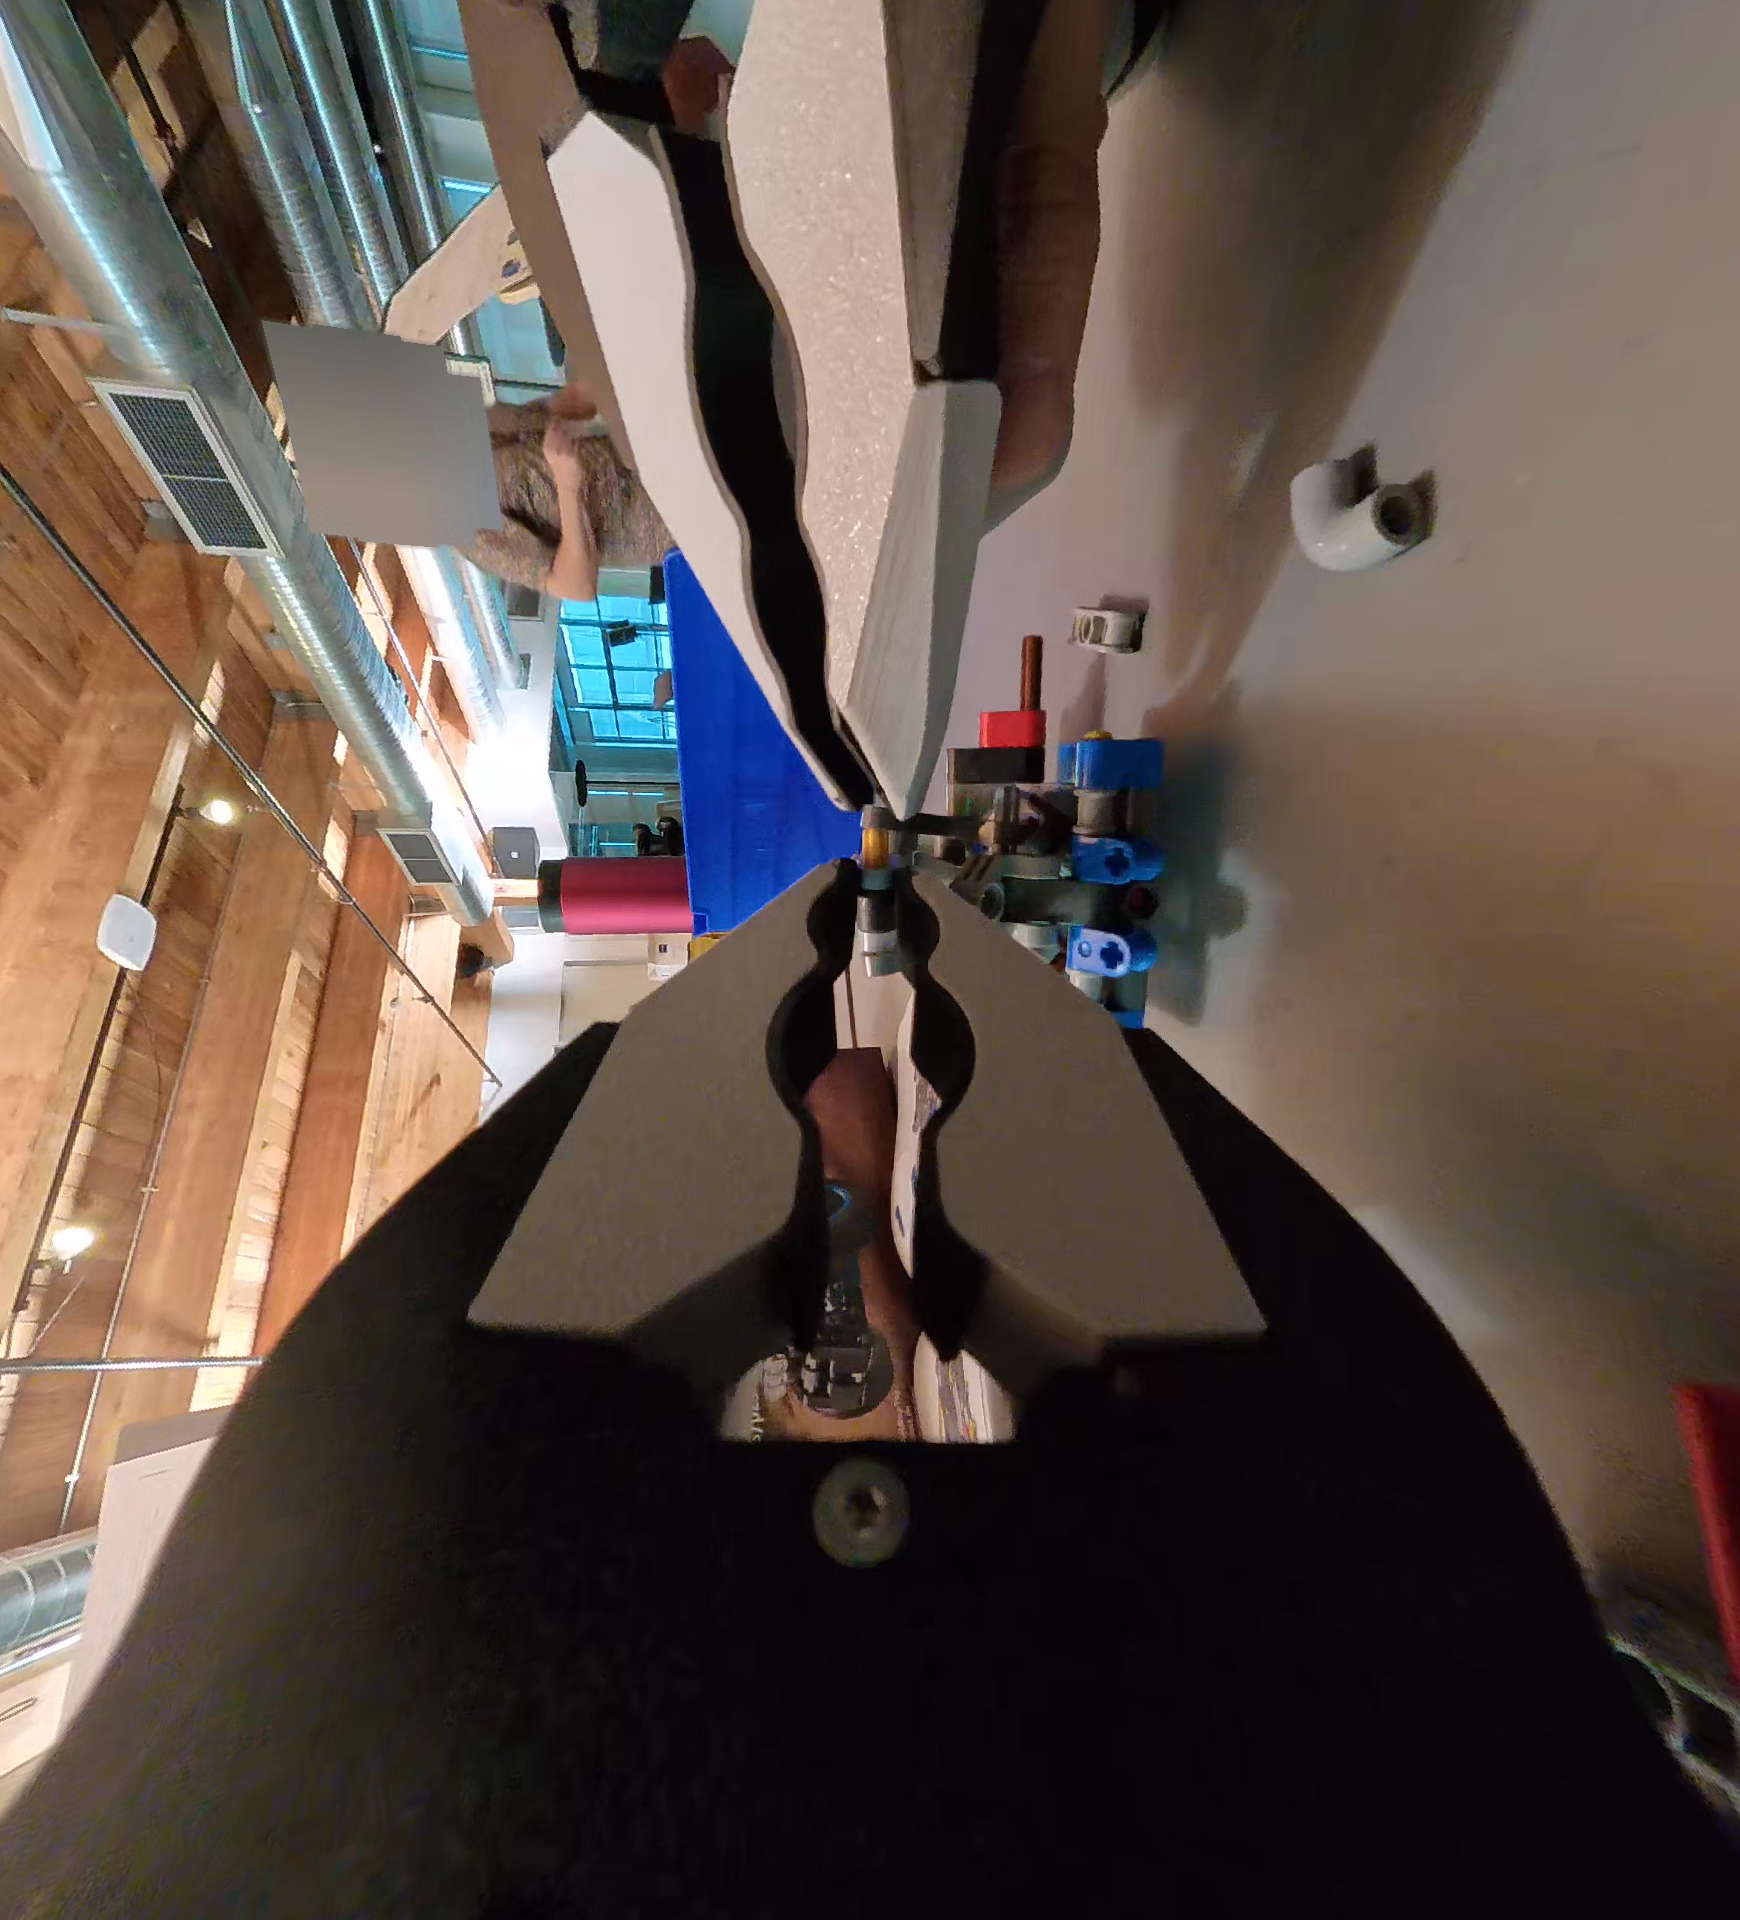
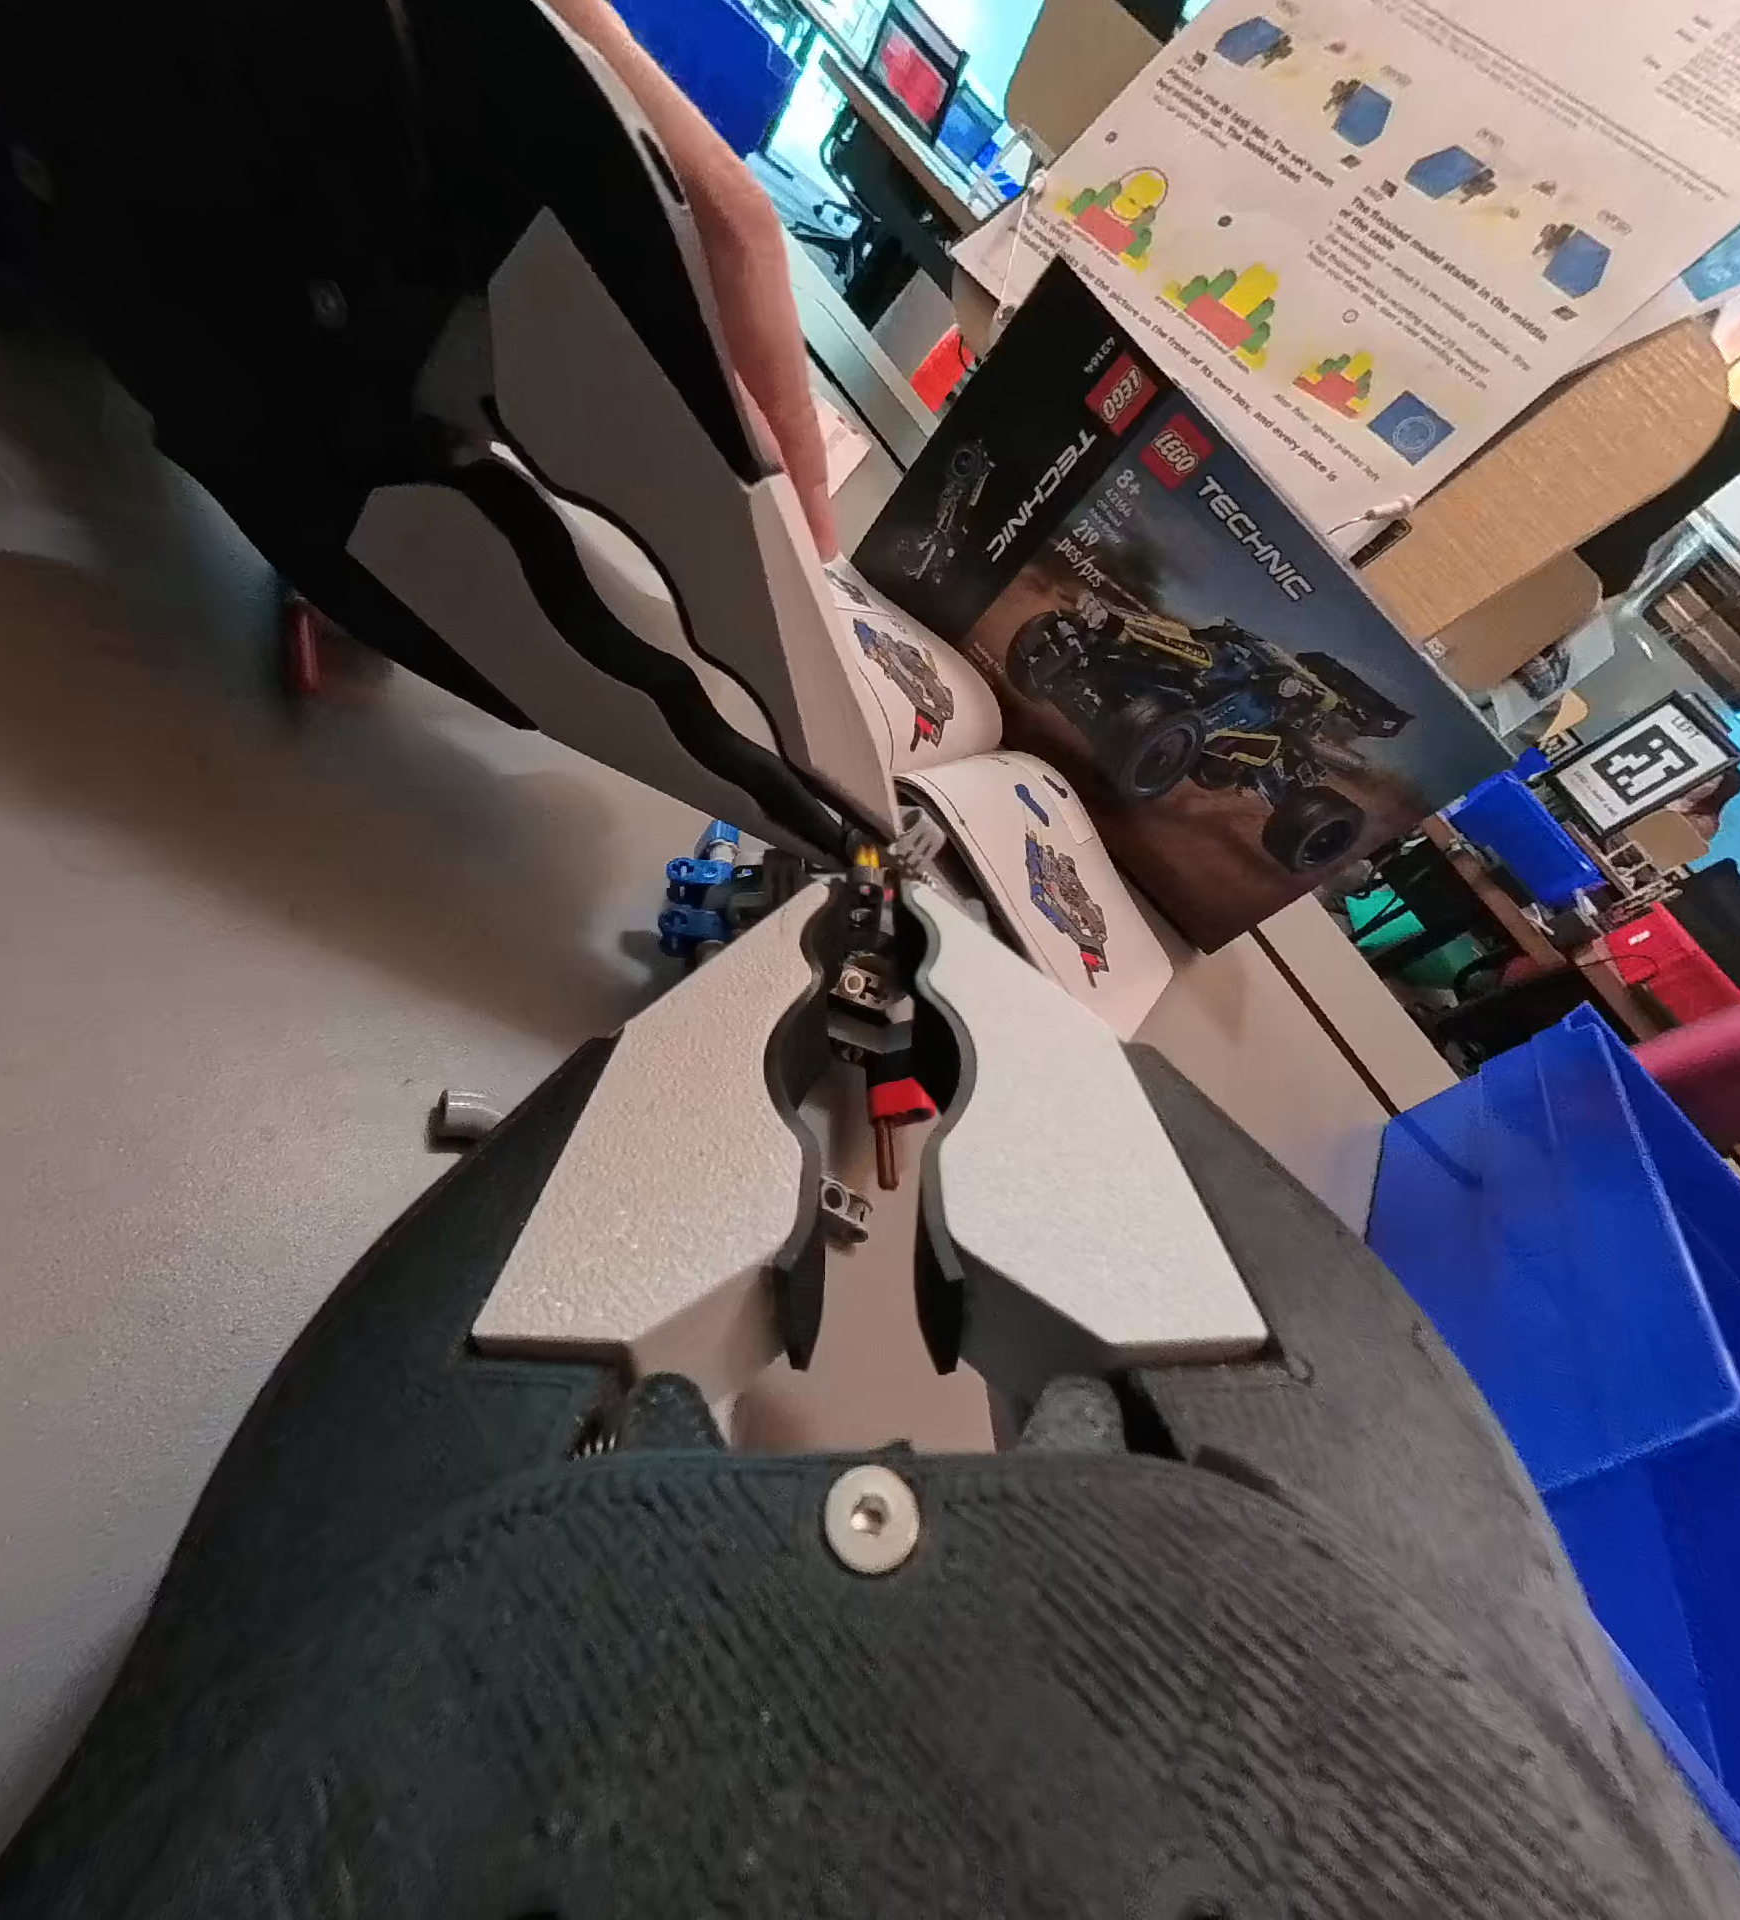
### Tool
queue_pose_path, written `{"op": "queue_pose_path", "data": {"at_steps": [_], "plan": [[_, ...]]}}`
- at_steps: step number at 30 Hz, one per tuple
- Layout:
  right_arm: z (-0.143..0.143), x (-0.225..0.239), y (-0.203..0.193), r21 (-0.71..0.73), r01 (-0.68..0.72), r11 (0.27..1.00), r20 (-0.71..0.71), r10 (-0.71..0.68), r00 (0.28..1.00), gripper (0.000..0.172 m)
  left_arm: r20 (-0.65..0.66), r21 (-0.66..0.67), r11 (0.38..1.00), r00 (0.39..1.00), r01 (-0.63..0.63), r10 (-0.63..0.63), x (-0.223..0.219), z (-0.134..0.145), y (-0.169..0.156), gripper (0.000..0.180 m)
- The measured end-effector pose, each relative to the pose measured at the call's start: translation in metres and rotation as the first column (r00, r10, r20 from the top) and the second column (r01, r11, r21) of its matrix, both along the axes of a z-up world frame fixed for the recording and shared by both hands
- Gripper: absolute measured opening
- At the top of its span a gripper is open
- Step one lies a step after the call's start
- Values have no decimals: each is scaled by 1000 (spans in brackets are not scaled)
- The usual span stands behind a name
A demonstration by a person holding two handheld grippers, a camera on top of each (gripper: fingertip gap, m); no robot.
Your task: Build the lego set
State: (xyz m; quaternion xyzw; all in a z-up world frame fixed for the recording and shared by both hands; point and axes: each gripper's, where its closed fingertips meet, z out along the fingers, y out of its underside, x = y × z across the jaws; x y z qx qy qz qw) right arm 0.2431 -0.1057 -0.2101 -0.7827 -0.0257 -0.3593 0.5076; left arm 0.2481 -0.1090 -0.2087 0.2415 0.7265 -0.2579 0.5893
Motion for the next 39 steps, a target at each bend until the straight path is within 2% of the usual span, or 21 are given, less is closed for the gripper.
{"op": "queue_pose_path", "data": {"at_steps": [10,20,24,30,39], "plan": [[-3,-1,2,-24,-6,1000,9,7,1000,4,14,-10,1000,1000,26,-26,-5,0,-2,3],[-5,-2,3,-30,-20,999,-16,20,1000,4,-35,-46,997,998,55,-57,-8,-2,-2,3],[-5,-1,2,-28,-18,999,-22,17,1000,5,-1,-26,996,996,86,-86,-15,-2,-5,3],[-5,-2,3,-28,-25,999,-26,24,999,5,48,-11,999,997,52,-52,-11,-1,-5,8],[-5,-1,3,-25,-21,999,-37,20,999,5,112,44,998,993,40,-45,-10,-3,-5,3]]}}
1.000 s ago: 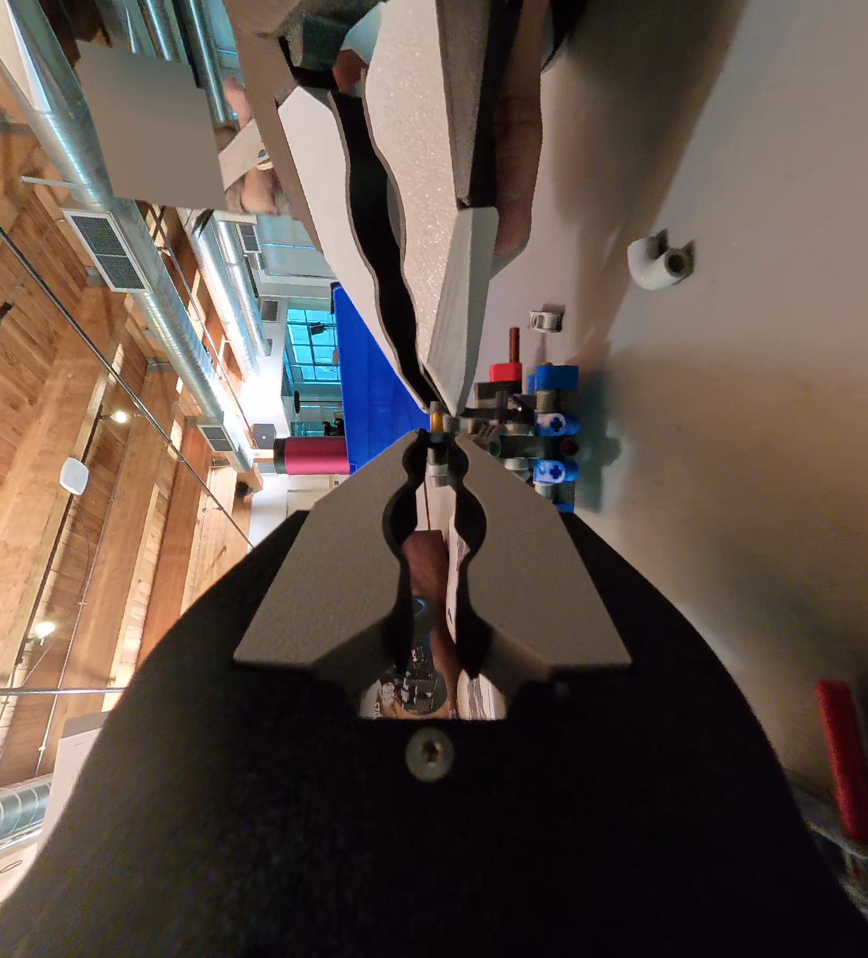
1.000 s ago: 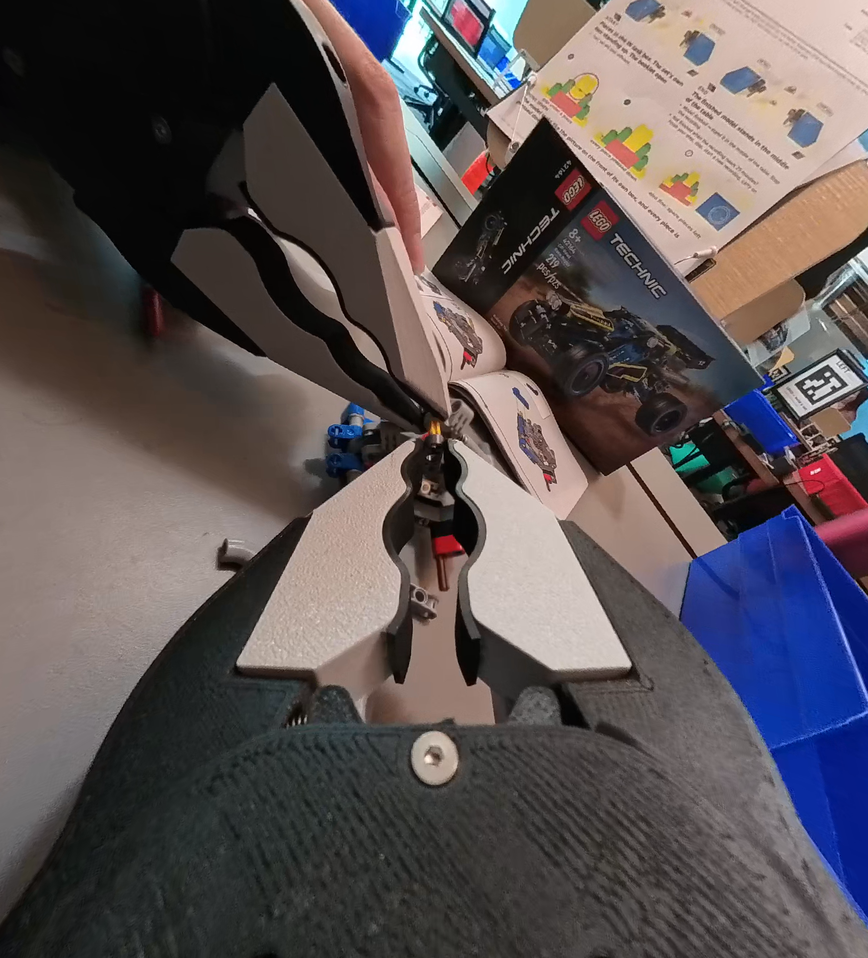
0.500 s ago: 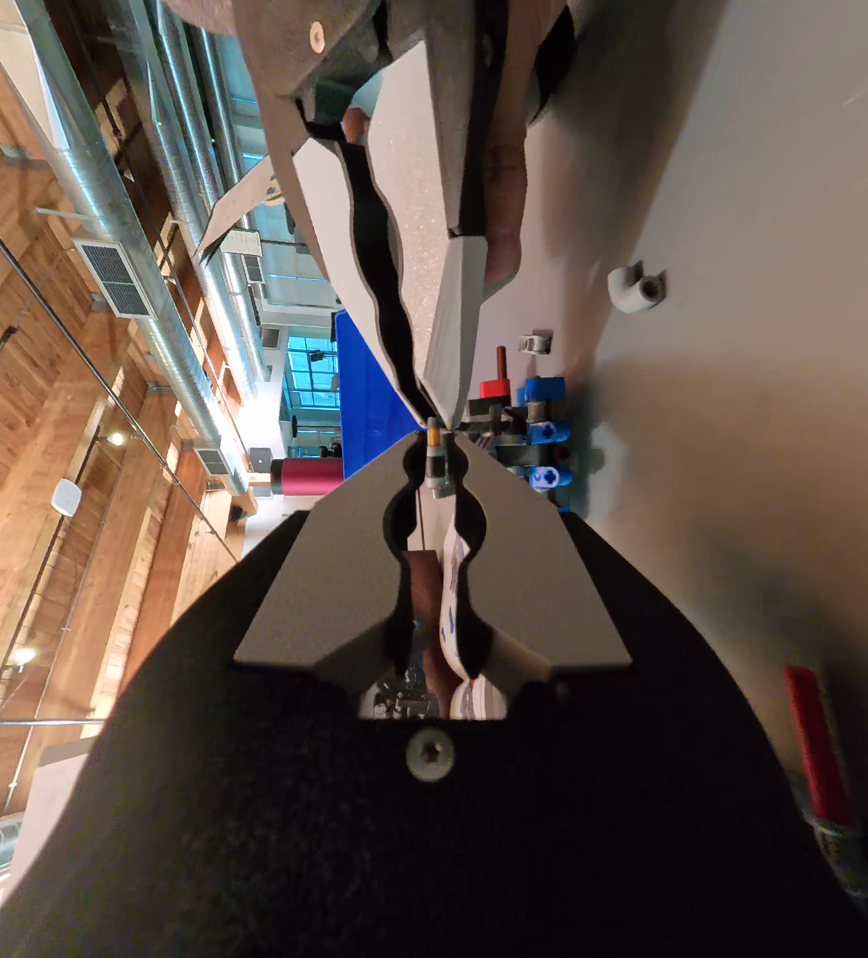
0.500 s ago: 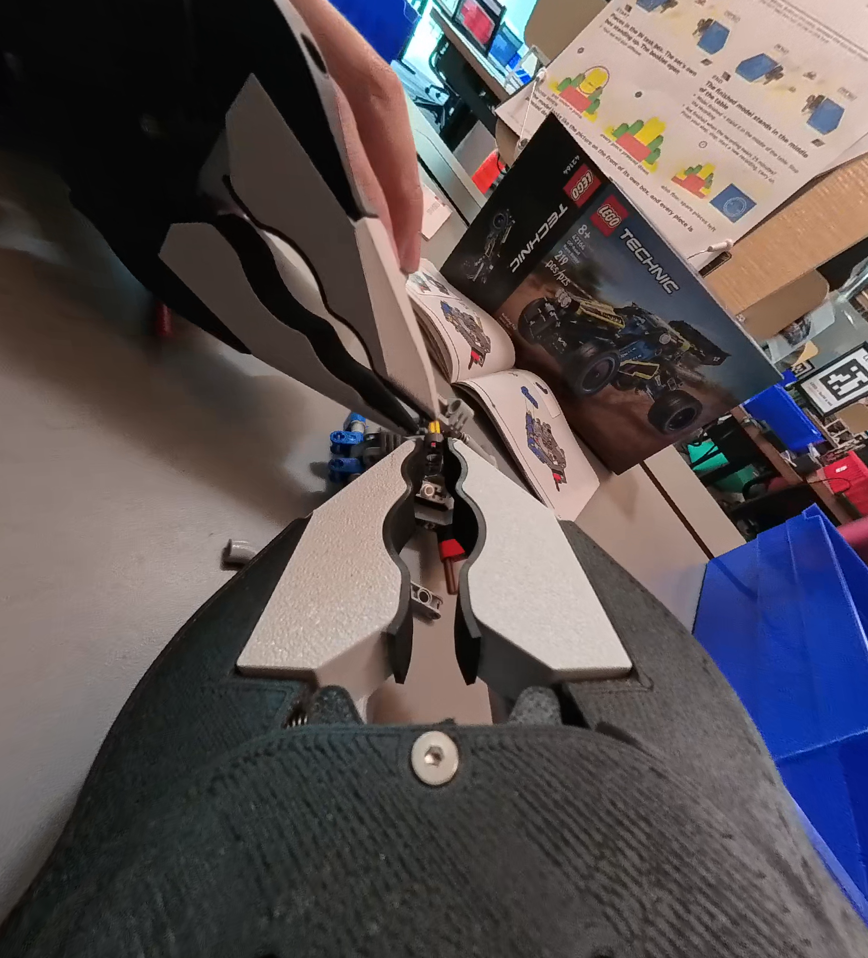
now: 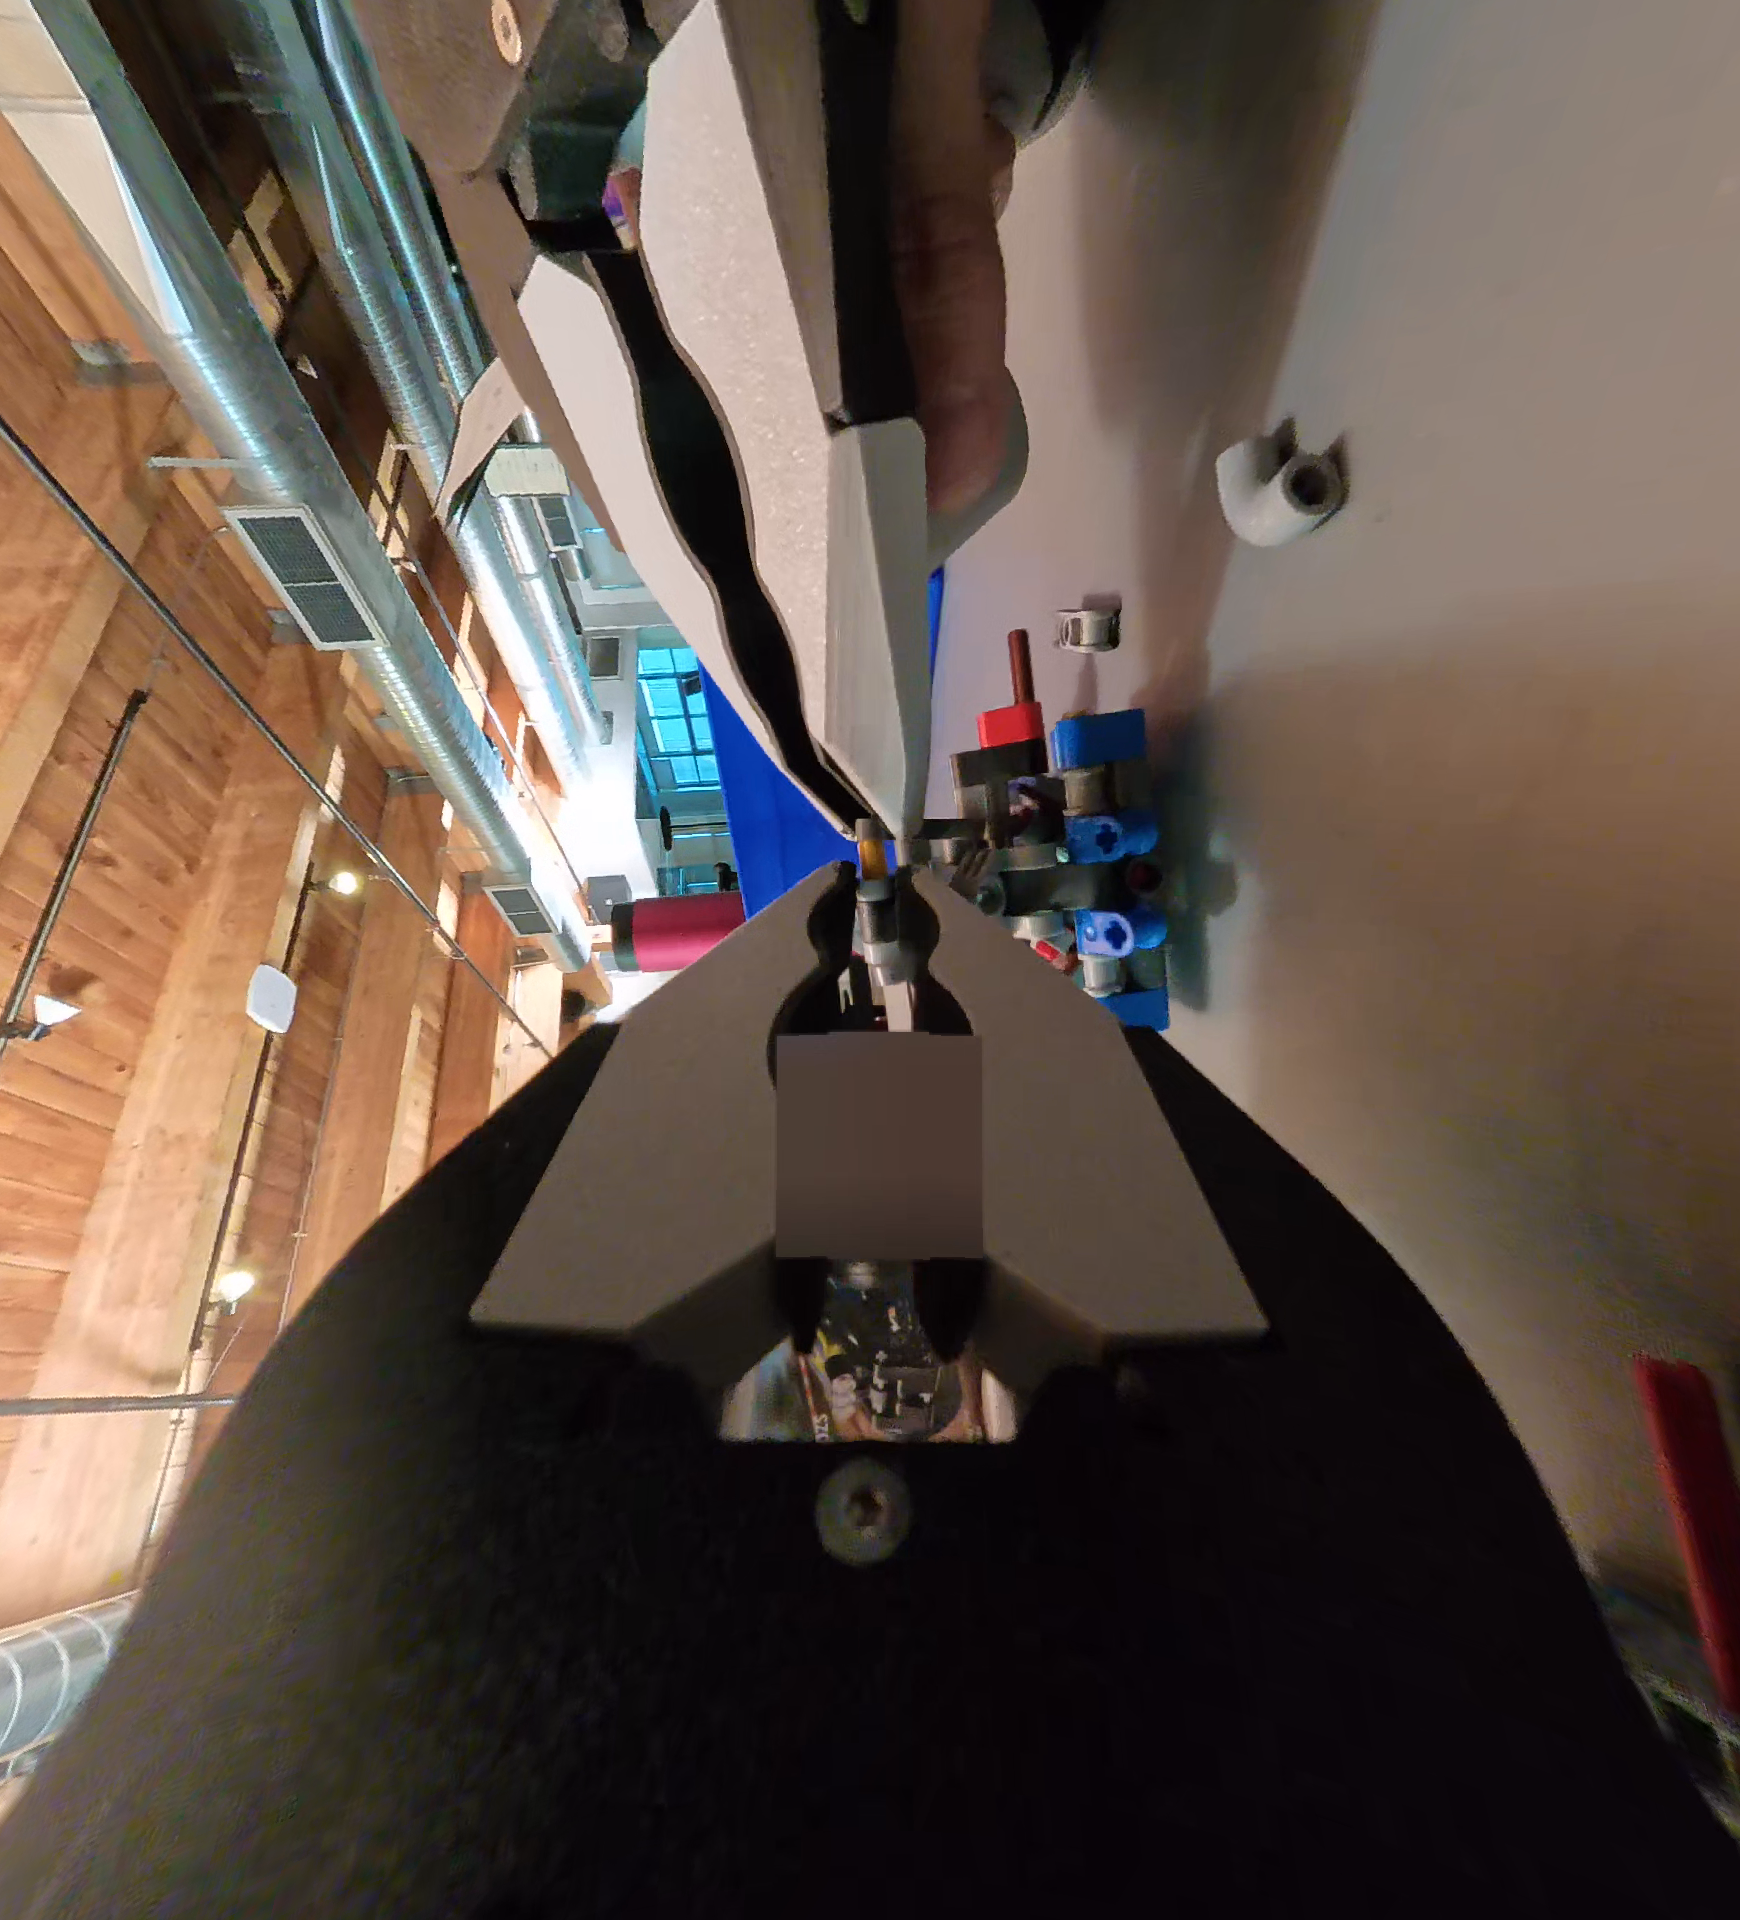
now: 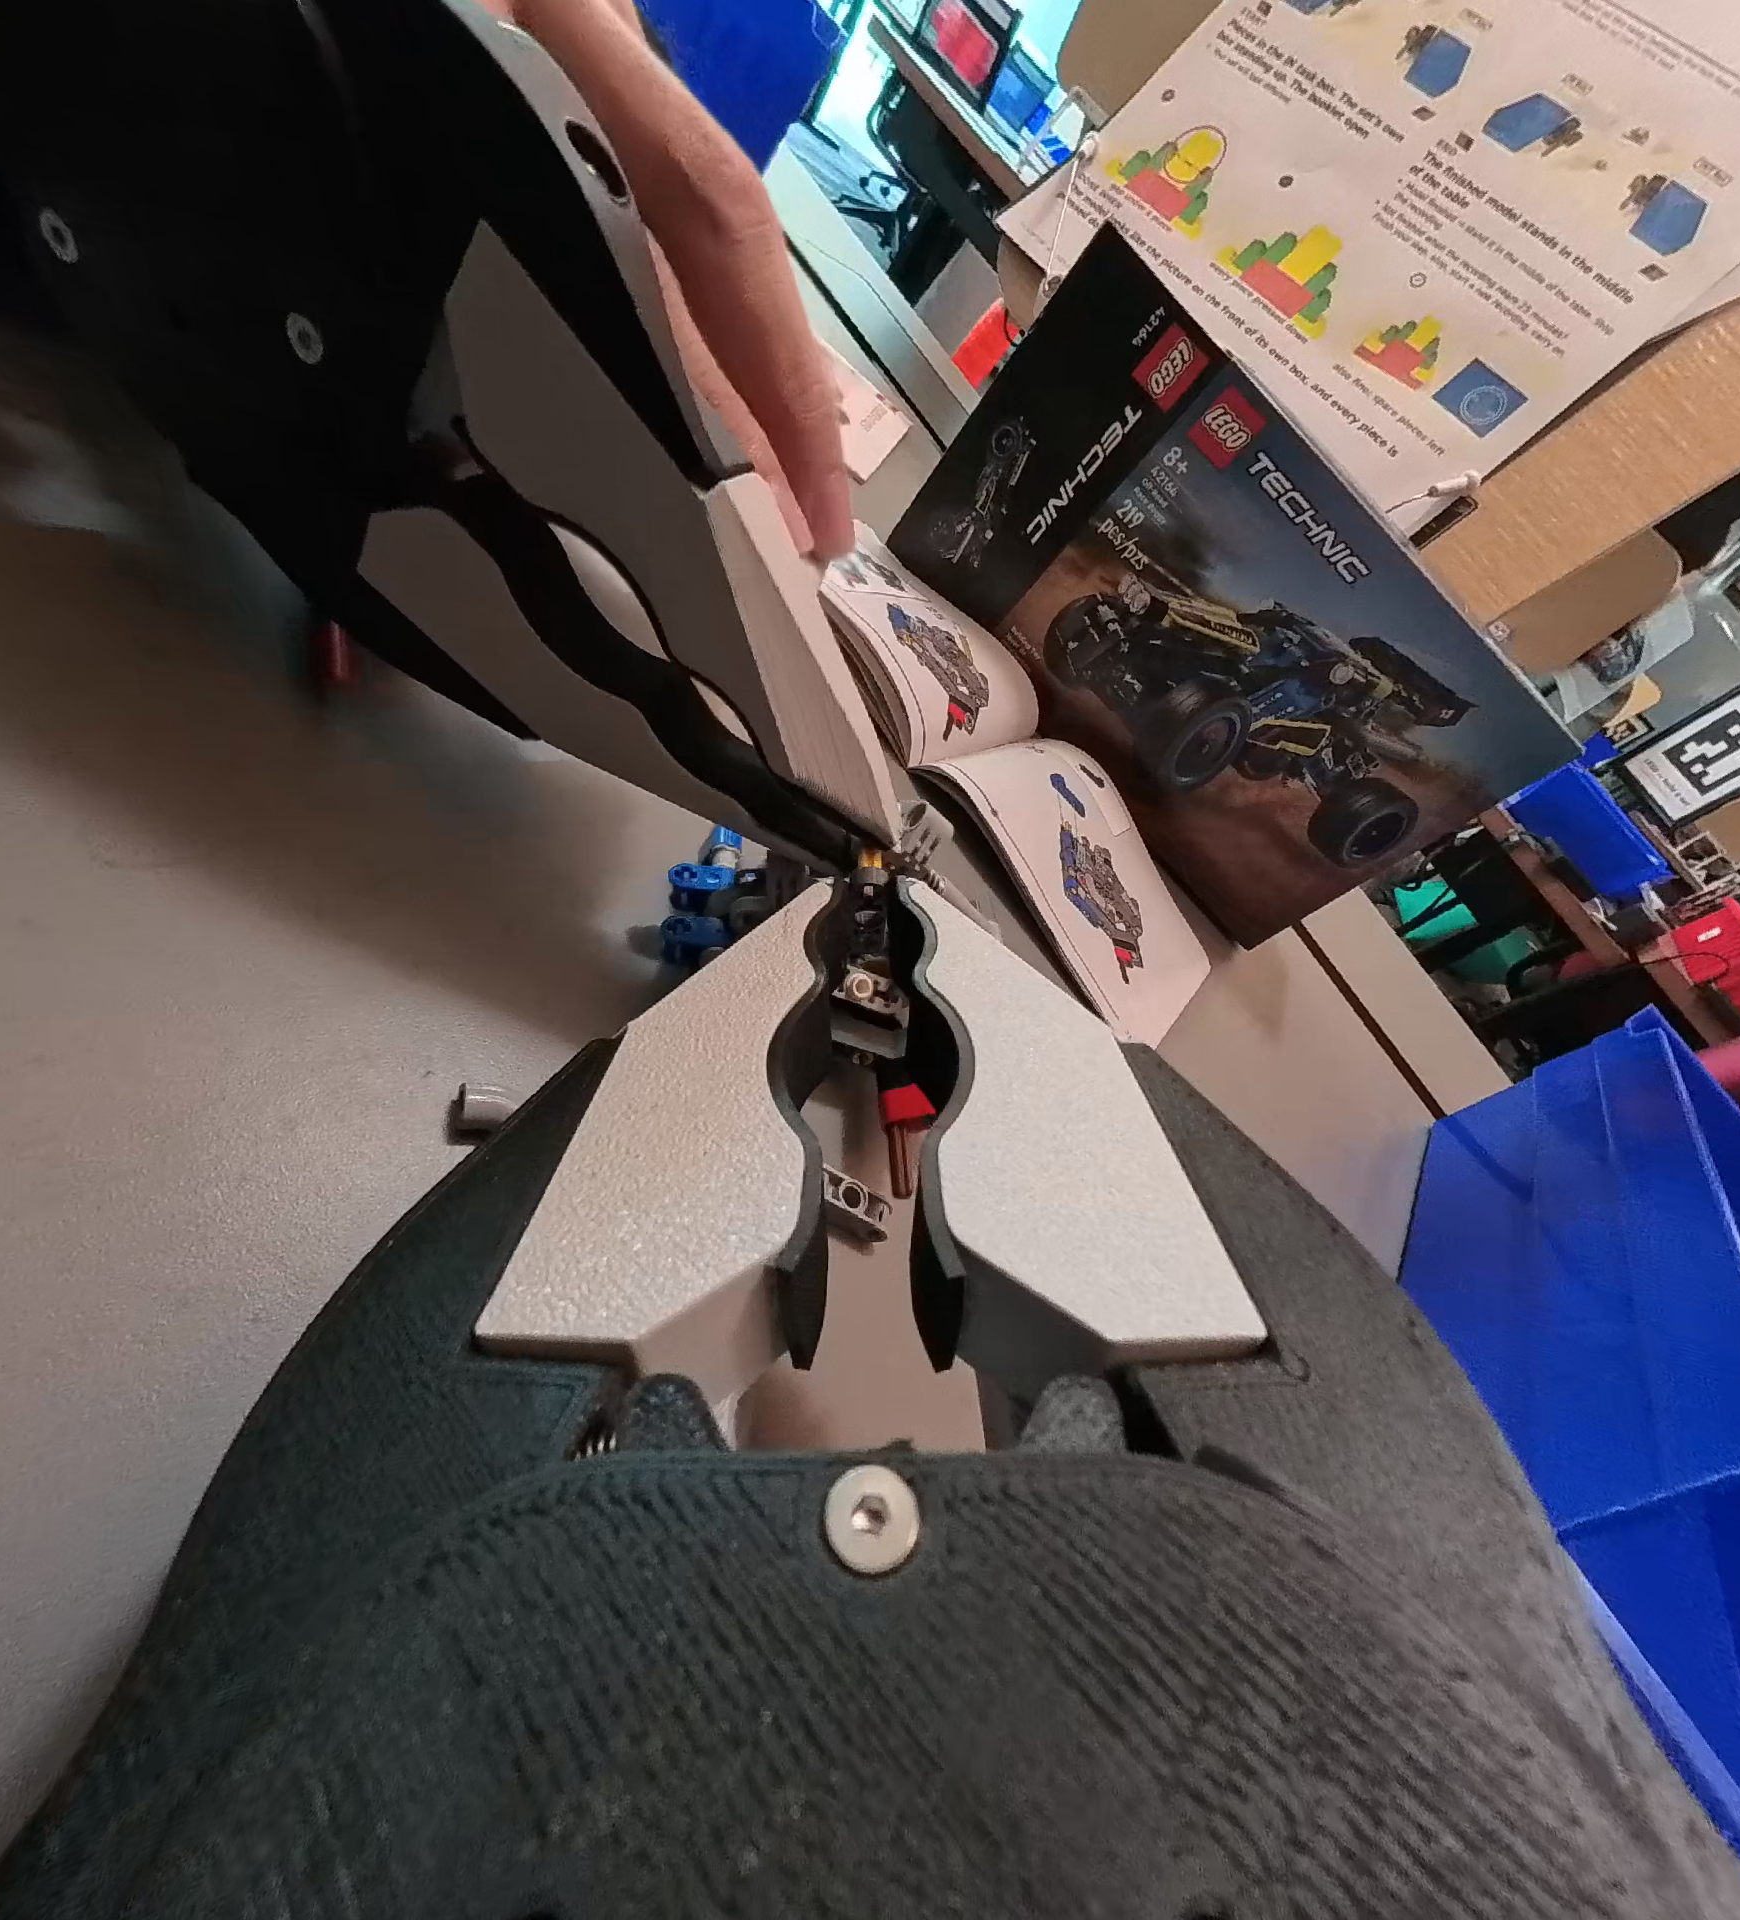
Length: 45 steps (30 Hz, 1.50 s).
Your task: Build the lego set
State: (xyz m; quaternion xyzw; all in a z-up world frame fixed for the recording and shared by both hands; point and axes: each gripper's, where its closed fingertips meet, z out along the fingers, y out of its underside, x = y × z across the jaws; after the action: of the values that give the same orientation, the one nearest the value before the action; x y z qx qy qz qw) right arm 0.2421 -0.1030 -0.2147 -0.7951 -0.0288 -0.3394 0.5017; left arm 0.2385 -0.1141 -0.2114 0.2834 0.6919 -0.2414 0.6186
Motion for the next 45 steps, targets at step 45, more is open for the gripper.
{"op": "queue_pose_path", "data": {"at_steps": [45], "plan": [[0,-6,-9,30,-103,994,-128,106,986,4,-130,-49,996,988,79,-85,2,2,-6,2]]}}
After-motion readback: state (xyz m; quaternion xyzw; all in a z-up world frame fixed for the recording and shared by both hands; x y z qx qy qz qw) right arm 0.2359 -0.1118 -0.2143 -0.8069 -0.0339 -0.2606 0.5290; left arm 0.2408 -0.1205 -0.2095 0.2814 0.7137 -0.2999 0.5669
